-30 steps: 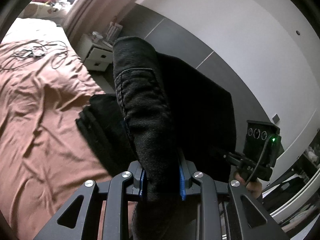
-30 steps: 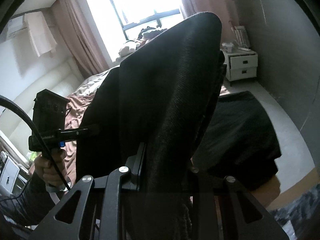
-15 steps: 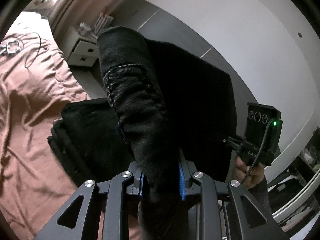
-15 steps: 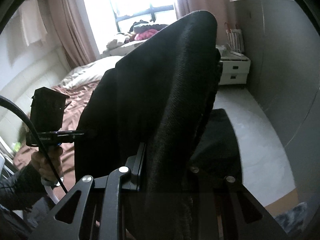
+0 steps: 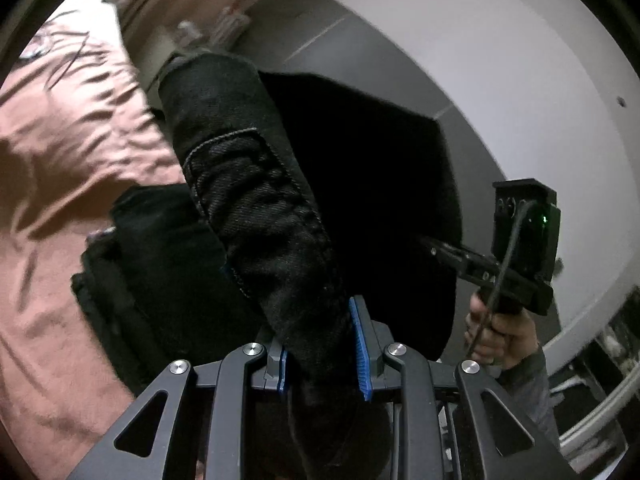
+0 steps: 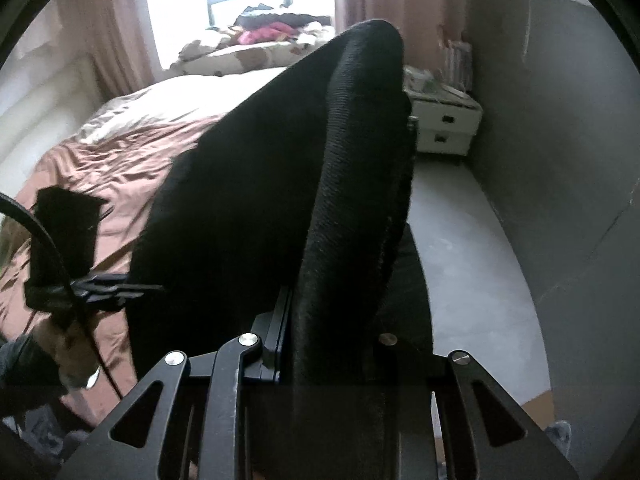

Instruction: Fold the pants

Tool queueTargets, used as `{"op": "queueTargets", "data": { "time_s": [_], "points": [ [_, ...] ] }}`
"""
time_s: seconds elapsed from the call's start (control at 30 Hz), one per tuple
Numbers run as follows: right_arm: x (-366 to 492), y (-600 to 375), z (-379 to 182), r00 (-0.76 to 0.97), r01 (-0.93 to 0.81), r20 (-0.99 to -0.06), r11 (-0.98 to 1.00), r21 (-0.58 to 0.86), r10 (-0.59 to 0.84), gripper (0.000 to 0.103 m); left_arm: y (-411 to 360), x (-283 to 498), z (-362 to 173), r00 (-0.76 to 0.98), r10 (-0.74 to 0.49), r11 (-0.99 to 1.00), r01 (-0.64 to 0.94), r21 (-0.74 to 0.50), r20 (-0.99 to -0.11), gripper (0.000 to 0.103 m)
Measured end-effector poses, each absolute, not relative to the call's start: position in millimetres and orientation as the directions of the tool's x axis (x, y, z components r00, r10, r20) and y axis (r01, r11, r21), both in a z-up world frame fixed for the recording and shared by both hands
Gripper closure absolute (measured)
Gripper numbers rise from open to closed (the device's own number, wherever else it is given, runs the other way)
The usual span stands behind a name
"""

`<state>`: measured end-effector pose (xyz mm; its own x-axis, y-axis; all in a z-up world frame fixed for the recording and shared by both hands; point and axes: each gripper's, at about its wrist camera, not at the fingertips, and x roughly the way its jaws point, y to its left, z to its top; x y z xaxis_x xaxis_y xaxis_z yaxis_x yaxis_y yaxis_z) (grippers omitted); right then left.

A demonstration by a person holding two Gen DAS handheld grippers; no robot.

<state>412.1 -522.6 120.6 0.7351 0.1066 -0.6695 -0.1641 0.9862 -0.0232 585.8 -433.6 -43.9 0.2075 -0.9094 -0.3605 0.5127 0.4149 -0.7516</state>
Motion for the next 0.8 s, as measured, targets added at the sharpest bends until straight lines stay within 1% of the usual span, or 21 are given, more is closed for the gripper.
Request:
{"op": "queueTargets", "data": {
  "time_s": [0.03, 0.1, 0.17, 0.23, 0.3, 0.33, 0.4, 0.53, 0.63, 0.73, 0.8],
  "points": [
    [416.5, -523.8, 115.9, 0.735, -0.137, -0.672, 0.99, -0.014, 0.093, 0.075, -435.3, 589.2, -50.9, 0.211, -0.898, 0.439, 0.494, -0.751, -0.386, 0.075],
    [432.1, -526.2, 97.6, 0.717, -0.038, -0.697, 0.999, -0.028, 0.008, 0.069, -441.6, 596.4, -69.9, 0.215, -0.845, 0.531, 0.443, -0.722, -0.489, 0.069],
    [441.7, -526.8, 80.7, 0.677, 0.079, -0.728, 0.994, -0.07, -0.105, 0.069, -440.6, 598.8, -81.4, 0.2, -0.814, 0.573, 0.425, -0.7, -0.545, 0.065],
    [434.1, -521.2, 77.0, 0.678, 0.133, -0.718, 0.987, -0.09, -0.157, 0.069, -430.5, 598.3, -80.5, 0.193, -0.82, 0.564, 0.434, -0.703, -0.539, 0.063],
    [418.2, -515.0, 83.6, 0.71, 0.12, -0.692, 0.991, -0.063, -0.13, 0.069, -419.1, 595.5, -76.3, 0.195, -0.813, 0.573, 0.435, -0.695, -0.548, 0.062],
    [402.2, -510.0, 91.5, 0.736, 0.119, -0.664, 0.991, -0.068, -0.134, 0.069, -415.2, 593.8, -73.9, 0.204, -0.807, 0.581, 0.44, -0.685, -0.554, 0.062],
    [380.9, -503.0, 99.9, 0.759, 0.127, -0.634, 0.988, -0.083, -0.15, 0.069, -408.2, 589.4, -66.6, 0.228, -0.793, 0.6, 0.451, -0.66, -0.565, 0.059],
    [341.7, -474.5, 111.4, 0.776, 0.161, -0.594, 0.977, -0.139, -0.212, 0.069, -405.3, 585.8, -56.2, 0.257, -0.769, 0.629, 0.466, -0.622, -0.585, 0.057],
    [319.9, -446.8, 110.9, 0.782, 0.161, -0.583, 0.975, -0.151, -0.219, 0.069, -405.3, 584.5, -54.2, 0.271, -0.736, 0.664, 0.468, -0.583, -0.62, 0.056],
    [303.1, -433.0, 106.6, 0.767, 0.159, -0.601, 0.975, -0.157, -0.223, 0.069, -404.0, 585.9, -53.9, 0.257, -0.704, 0.687, 0.485, -0.542, -0.662, 0.056],
    [292.5, -431.5, 94.8, 0.761, 0.165, -0.607, 0.973, -0.163, -0.231, 0.069, -400.1, 588.1, -51.5, 0.284, -0.672, 0.714, 0.494, -0.496, -0.684, 0.056]
  ]
}}
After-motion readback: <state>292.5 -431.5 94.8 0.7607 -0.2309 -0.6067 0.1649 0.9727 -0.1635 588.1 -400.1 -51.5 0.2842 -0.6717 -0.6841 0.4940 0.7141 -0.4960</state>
